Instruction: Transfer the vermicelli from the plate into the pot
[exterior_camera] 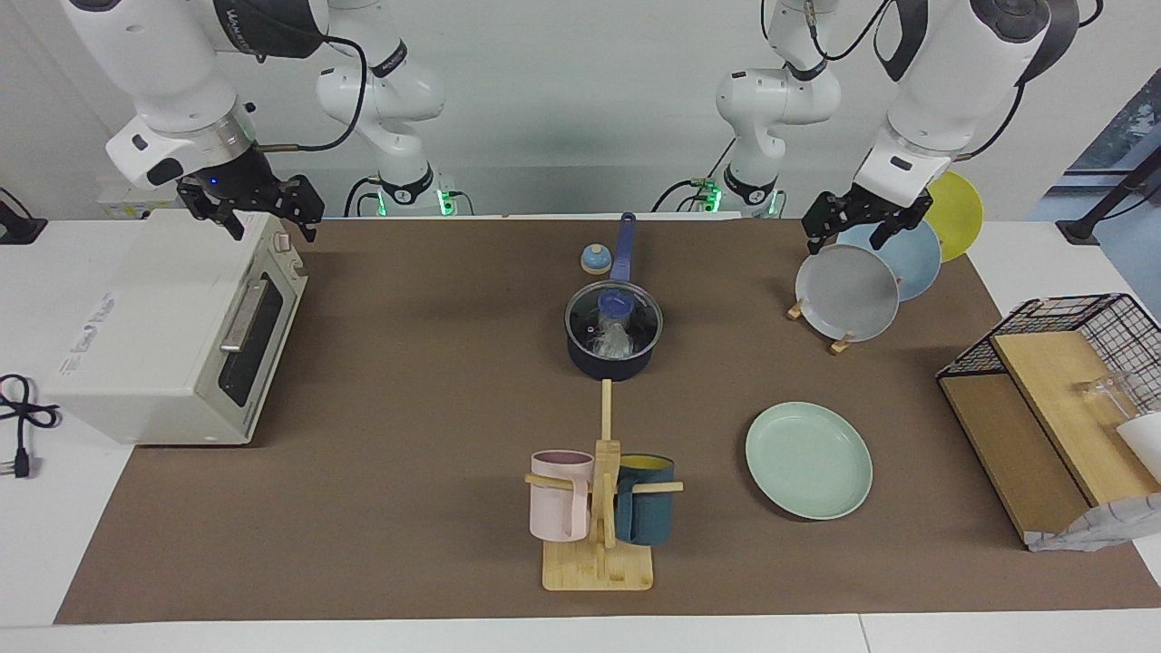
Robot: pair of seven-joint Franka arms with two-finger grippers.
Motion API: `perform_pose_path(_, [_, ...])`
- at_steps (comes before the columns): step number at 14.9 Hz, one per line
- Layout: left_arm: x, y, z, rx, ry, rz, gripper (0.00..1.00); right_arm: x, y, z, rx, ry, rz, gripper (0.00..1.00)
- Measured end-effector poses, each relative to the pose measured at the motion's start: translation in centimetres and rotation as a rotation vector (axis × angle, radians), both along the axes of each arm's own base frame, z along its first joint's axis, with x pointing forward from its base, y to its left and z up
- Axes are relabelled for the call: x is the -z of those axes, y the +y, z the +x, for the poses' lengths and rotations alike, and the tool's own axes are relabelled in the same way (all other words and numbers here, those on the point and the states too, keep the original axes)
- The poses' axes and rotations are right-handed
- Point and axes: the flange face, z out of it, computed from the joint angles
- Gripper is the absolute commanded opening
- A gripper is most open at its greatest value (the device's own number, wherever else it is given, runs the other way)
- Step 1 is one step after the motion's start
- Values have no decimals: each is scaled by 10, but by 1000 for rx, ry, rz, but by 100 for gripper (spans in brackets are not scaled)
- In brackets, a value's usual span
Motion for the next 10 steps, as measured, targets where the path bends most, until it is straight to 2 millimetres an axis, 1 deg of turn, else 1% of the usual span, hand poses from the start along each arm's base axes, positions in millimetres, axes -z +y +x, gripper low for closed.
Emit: perform_pose_path(10, [0,0,0,0,0,0,100,-3,7,-1,-10,-7,11,100])
